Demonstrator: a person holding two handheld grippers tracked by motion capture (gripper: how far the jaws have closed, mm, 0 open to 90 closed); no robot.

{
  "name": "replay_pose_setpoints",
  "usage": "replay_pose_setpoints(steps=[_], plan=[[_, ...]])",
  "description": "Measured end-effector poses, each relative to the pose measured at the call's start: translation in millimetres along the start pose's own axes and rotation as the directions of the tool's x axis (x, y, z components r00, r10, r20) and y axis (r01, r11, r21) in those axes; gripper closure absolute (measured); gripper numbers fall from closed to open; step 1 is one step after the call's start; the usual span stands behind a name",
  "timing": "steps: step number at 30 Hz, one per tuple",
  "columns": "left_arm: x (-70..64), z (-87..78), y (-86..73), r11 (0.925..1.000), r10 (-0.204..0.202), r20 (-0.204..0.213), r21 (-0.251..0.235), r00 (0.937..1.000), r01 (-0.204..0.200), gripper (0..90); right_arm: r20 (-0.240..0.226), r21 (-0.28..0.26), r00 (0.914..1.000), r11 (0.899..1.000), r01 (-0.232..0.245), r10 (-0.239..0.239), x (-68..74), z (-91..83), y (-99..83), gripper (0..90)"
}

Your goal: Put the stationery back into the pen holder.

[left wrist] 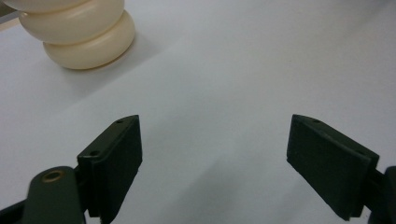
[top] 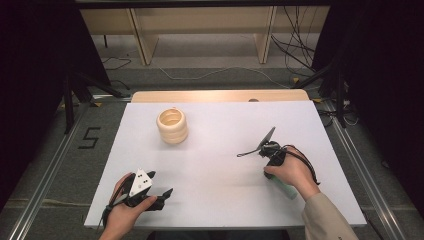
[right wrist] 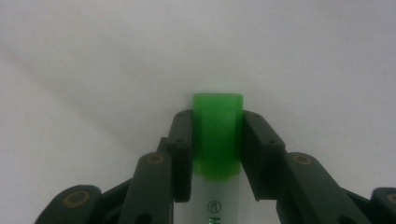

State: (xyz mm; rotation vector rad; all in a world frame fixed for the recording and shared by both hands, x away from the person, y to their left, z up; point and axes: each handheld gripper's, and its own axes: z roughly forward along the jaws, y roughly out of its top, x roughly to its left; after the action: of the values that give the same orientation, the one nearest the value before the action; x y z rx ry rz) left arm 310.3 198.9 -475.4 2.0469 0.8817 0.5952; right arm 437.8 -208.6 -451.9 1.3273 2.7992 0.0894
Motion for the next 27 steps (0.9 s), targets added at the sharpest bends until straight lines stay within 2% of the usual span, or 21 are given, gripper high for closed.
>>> replay_pose_setpoints(steps=[15, 27], plan=[[0.2, -0.3, 0.0, 1.0000, 0.001, 0.000, 0.001, 1.0000, -0.001, 18.2, -0.021, -0.018, 0.9998, 1.000, -0.001, 0.001, -1.4, -3.6, -2.1, 67.2], [0.4, -0.4, 0.1, 1.0000, 0.004, -0.001, -0.001, 1.0000, -0.004, 18.2, -0.039, -0.100, 0.9992, 0.995, -0.012, 0.008, -3.0, -17.5, -6.0, 67.3]])
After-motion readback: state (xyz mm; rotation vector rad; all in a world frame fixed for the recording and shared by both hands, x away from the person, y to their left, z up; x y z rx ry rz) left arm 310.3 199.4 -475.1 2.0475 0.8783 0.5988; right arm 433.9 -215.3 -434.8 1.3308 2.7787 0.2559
